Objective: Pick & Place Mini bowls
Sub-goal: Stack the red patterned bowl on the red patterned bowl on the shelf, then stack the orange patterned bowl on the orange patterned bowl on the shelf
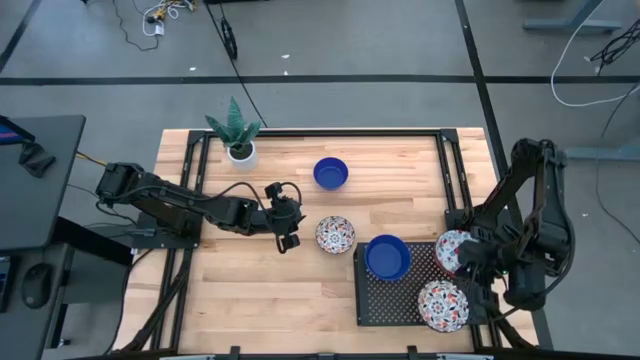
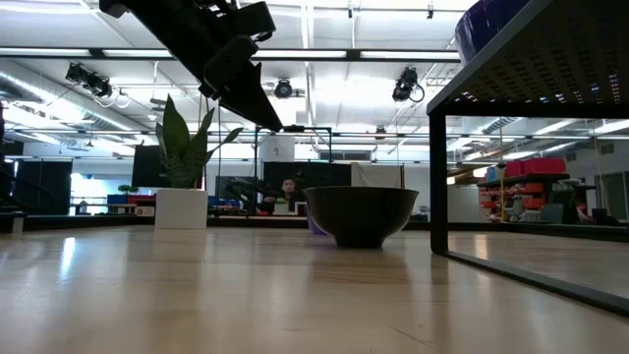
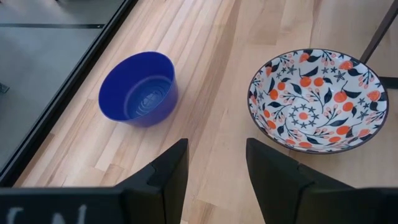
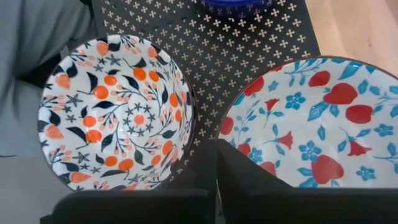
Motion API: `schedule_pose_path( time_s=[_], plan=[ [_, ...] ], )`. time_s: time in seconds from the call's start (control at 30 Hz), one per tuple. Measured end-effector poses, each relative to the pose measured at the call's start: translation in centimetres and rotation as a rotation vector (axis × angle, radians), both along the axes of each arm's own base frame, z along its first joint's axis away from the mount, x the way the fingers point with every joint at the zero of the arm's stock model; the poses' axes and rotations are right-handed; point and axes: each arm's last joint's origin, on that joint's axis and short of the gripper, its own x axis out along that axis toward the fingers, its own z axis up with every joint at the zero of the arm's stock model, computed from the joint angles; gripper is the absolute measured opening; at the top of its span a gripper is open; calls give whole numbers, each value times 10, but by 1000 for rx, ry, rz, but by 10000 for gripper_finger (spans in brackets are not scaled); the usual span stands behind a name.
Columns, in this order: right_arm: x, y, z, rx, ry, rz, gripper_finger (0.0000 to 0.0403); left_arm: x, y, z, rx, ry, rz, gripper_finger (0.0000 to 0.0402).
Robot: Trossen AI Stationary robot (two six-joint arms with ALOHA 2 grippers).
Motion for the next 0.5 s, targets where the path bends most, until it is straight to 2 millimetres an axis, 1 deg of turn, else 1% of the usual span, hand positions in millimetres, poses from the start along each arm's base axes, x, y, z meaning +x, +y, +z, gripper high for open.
schedule_pose_path(
  time_s=[0.17, 0.27, 0.43, 0.5],
  plan=[
    [1, 2, -2, -14, 9, 1, 3, 0, 0, 0, 0, 0, -1, 165],
    [1, 2, -2, -12, 1, -1, 8, 0, -1, 0, 1, 1, -4, 165],
    [3, 2, 0, -31, -71, -2, 7, 0, -2, 0, 1, -1, -8, 165],
    [5, 3, 1, -44, -127, 8, 4, 0, -5, 1, 2, -11, -17, 165]
  ],
)
